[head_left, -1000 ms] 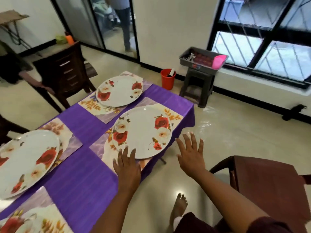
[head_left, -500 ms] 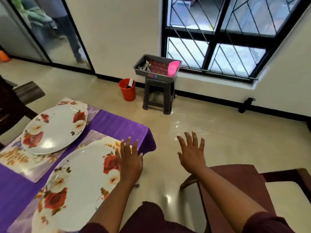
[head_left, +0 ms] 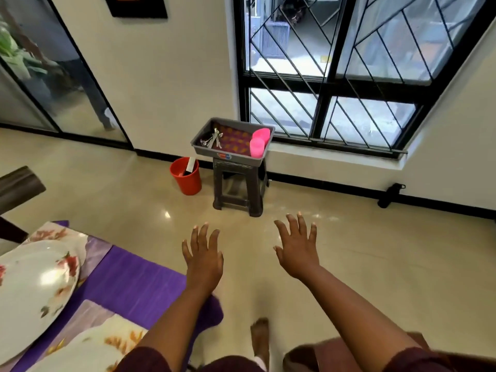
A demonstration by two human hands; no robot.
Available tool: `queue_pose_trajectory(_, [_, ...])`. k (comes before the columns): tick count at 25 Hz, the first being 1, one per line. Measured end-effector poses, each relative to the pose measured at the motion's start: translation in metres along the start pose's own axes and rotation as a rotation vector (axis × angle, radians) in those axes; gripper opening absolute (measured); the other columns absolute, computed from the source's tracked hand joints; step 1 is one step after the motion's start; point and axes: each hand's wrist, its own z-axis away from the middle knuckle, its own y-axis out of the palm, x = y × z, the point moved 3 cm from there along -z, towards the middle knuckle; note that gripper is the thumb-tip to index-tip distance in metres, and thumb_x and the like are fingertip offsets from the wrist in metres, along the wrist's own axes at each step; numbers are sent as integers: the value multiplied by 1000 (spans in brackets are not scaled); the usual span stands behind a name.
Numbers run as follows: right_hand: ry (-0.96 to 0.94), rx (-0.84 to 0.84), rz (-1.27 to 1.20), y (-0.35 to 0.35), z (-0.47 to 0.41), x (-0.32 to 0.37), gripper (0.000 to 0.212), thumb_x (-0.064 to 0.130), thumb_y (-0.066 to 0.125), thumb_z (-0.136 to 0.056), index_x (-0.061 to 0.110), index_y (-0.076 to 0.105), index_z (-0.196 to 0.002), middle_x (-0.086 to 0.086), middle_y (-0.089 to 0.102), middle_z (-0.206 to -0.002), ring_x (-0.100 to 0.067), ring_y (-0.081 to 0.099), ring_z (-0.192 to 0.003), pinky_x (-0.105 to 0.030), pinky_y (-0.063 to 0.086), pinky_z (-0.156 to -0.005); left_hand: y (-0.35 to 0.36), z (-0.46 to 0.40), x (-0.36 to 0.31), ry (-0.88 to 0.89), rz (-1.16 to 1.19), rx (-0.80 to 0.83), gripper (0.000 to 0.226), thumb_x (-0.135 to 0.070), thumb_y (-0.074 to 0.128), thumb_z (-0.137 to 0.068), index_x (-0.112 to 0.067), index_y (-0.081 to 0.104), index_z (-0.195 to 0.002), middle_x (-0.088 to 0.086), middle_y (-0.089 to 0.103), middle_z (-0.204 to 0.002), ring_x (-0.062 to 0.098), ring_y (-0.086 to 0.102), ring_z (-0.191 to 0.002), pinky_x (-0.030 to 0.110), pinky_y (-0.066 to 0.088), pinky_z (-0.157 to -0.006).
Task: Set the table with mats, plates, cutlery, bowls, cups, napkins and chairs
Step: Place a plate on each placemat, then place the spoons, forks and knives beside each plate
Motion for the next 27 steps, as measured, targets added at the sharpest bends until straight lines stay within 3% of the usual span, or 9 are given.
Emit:
queue_pose_trajectory(6, [11, 8, -32, -11, -133, -44, 62, 40, 43, -99, 29, 14, -152, -6, 3, -162, -31, -12, -149, -57, -5, -117, 9, -154, -22, -23, -15, -33, 63, -19, 69, -83, -16, 43, -140, 14, 26, -154, 33, 12, -146, 63, 18, -110])
queue_pose_trajectory(10, [27, 34, -28, -11, -173, -55, 62, 41, 43, -99, 29, 13, -152, -6, 6, -161, -31, -9, -149, -56, -5, -118, 9, -199, -23, -51, -7, -16, 60, -23, 62, -89, -18, 38, -144, 12, 20, -157, 31, 7, -148, 59, 9, -114])
queue_pose_trajectory(15, [-18, 72, -39, -7, -246, -50, 62, 39, 45, -98, 28, 16, -151, -6, 9, -160, -31, -6, -149, -55, -5, -117, 33, -238, 0, -160, 21, 22, 59, -24, 61, -90, -18, 38, -144, 10, 22, -156, 31, 8, -148, 59, 11, -114])
queue_pose_trajectory(21, [-126, 159, -37, 19, -371, -42, 63, 39, 45, -98, 26, 16, -152, -6, 12, -161, -30, -1, -150, -53, -3, -118, 85, -325, 33, -280, 37, 112, 57, -17, 73, -81, -14, 52, -134, 16, 41, -146, 38, 29, -141, 66, 25, -106])
queue_pose_trajectory(24, [-179, 159, -39, 20, -441, -41, 63, 39, 49, -96, 26, 21, -151, -5, 19, -158, -29, 7, -149, -51, 2, -119, 89, -387, 44, -314, 33, 125, 53, -23, 64, -89, -18, 47, -139, 12, 33, -152, 34, 20, -145, 59, 17, -112])
queue_pose_trajectory(27, [-252, 163, -42, 18, -512, -39, 63, 39, 56, -91, 25, 31, -147, -6, 34, -150, -31, 24, -143, -49, 13, -119, 84, -444, 58, -341, 22, 82, 52, -23, 64, -88, -18, 48, -137, 12, 35, -151, 33, 23, -144, 58, 20, -112])
